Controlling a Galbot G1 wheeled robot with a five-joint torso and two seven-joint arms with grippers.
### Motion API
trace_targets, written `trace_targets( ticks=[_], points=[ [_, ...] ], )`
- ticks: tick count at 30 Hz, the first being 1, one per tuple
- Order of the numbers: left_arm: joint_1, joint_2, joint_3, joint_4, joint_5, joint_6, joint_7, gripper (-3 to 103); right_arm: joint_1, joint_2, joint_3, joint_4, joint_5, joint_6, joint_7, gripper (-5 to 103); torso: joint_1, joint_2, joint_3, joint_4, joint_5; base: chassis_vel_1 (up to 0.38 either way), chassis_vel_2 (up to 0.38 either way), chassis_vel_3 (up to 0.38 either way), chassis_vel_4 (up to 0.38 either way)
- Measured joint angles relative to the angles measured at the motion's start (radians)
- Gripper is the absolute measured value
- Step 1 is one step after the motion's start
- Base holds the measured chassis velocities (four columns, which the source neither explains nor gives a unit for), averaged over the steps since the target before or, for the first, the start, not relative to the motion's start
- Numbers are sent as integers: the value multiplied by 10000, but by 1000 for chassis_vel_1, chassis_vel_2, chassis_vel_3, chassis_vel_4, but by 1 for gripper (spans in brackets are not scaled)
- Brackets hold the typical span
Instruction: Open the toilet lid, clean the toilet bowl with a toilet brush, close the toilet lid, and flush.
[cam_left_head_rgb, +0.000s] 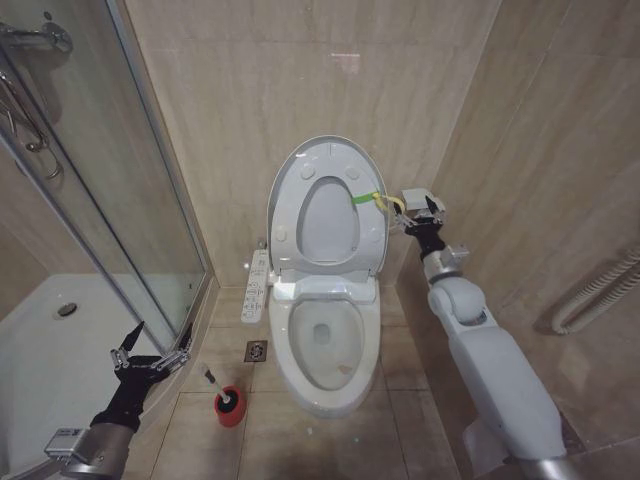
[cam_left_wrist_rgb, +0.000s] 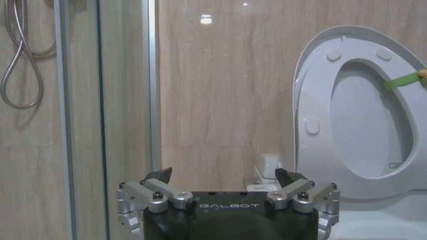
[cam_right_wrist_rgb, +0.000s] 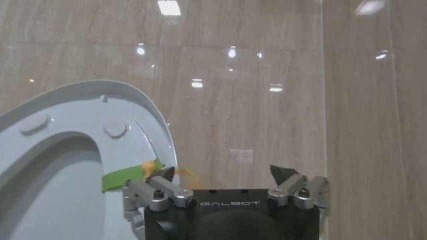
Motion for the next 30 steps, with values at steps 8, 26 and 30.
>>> trace_targets(
  ticks=[8,26,30],
  points=[
    [0,0,0,0,0,0,0,100,-1881,-153,521,1365,878,277,-460,100,0,0,-1,-1,-1,0,0,0,0],
    [0,0,0,0,0,0,0,100,-5936,834,956,4254,-5,-139,161,100,0,0,0,1,-1,0,0,0,0],
    [1,0,0,0,0,0,-1,100,-6733,1306,1001,4493,-643,121,129,100,-1,1,0,0,-2,0,0,0,0]
  ],
)
